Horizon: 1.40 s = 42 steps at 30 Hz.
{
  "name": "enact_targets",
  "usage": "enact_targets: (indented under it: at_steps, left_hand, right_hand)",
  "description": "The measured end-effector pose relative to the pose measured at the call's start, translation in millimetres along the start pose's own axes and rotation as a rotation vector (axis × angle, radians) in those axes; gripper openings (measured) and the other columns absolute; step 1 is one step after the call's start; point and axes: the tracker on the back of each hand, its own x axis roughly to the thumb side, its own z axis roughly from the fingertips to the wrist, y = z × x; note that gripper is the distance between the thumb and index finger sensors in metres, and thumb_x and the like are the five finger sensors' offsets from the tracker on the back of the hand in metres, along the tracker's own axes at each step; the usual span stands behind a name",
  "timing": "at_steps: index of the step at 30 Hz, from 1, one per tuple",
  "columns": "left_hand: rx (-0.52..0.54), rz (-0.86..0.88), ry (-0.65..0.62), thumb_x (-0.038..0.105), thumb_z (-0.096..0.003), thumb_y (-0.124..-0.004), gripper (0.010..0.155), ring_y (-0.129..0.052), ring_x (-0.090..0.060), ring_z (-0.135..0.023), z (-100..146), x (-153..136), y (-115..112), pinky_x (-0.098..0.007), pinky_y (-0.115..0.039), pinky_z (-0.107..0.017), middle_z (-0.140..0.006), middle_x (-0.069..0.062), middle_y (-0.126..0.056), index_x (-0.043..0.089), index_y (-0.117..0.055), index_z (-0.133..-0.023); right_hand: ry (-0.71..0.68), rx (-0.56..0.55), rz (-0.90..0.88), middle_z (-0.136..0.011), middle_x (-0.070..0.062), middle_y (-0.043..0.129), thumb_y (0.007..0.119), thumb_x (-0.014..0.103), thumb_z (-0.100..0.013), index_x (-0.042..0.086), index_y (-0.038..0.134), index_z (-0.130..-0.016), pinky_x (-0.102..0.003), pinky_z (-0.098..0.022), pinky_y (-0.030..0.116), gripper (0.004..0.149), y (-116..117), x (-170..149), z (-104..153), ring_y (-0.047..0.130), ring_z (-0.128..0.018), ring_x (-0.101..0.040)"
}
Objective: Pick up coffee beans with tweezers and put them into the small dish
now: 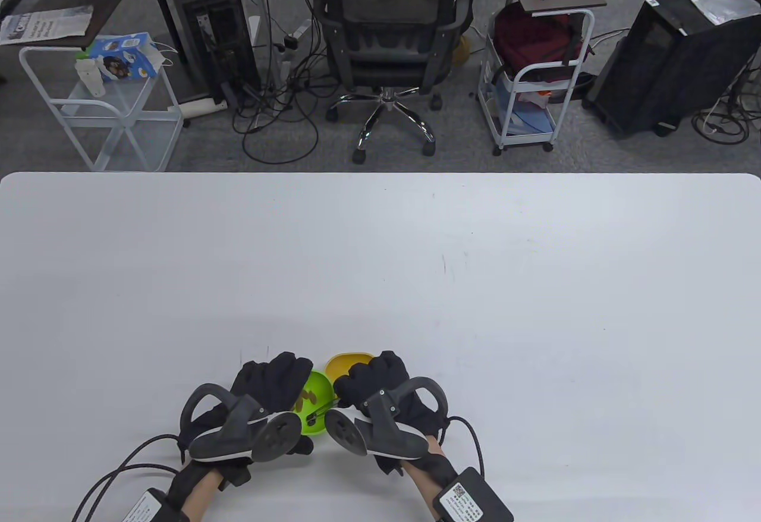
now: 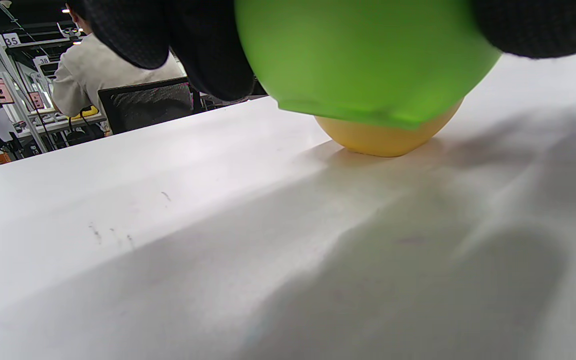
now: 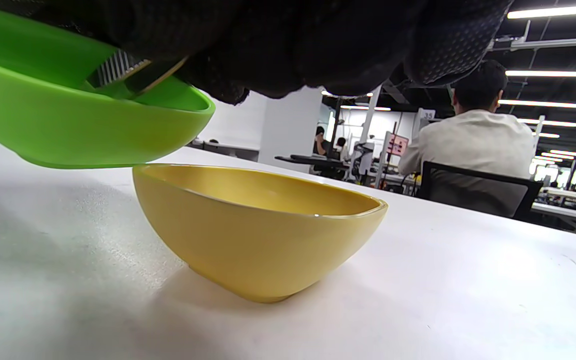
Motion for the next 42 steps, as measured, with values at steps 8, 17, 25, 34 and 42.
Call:
enact_targets:
  at_steps: [8,17,25,34,42]
  left_hand:
    - [-0.003,0.000,0.000,0.072,-0.0329,-0.071,0.114,-0.088,-0.043,-0.096,-0.5,0.2,-0.2,-0.067,-0.070,-0.074,-0.120,-0.029,-0.061,0.001,-0.048,-0.119]
    - [-0.002,-0.002,0.000,0.072,-0.0330,-0.071,0.114,-0.088,-0.043,-0.096,-0.6,0.3,-0.1,-0.067,-0.070,-0.074,-0.120,-0.029,-0.061,0.001,-0.048,-0.119]
    - [0.004,0.000,0.002,0.072,-0.0330,-0.071,0.114,-0.088,-0.043,-0.096,-0.3,0.1,0.0,-0.067,-0.070,-0.074,-0.120,-0.029,-0.062,0.001,-0.048,-0.119]
    - [0.005,-0.002,0.003,0.072,-0.0329,-0.071,0.113,-0.088,-0.043,-0.096,0.0,0.5,-0.1,-0.067,-0.070,-0.074,-0.120,-0.029,-0.062,0.001,-0.048,-0.119]
    - [0.004,-0.005,0.002,0.072,-0.0331,-0.071,0.113,-0.088,-0.043,-0.096,0.0,0.6,-0.4,-0.067,-0.070,-0.074,-0.120,-0.029,-0.062,0.001,-0.048,-0.119]
  right_hand:
    - [0.003,0.003,0.020,-0.065,0.007,0.086,0.064,0.039,-0.040,0.032,0.078,-0.078,-0.058,-0.071,0.068,0.041,-0.9,0.6,-0.7,0.091,-0.052,-0.019]
    - [0.041,-0.027,-0.008,-0.065,0.007,0.086,0.064,0.039,-0.040,0.031,0.078,-0.078,-0.058,-0.072,0.068,0.041,-7.3,-7.6,-0.3,0.091,-0.052,-0.019]
    - [0.124,-0.067,-0.080,-0.065,0.007,0.086,0.064,0.039,-0.040,0.031,0.078,-0.078,-0.058,-0.072,0.068,0.041,-17.4,-28.6,3.2,0.091,-0.052,-0.019]
    - [0.241,-0.066,-0.191,-0.065,0.006,0.087,0.065,0.039,-0.040,0.030,0.079,-0.077,-0.059,-0.072,0.067,0.041,-17.6,-59.2,8.4,0.091,-0.052,-0.020]
    - [0.290,-0.060,-0.211,-0.065,0.006,0.087,0.066,0.039,-0.040,0.030,0.079,-0.077,-0.059,-0.072,0.067,0.041,-12.9,-71.3,10.3,0.091,-0.052,-0.020]
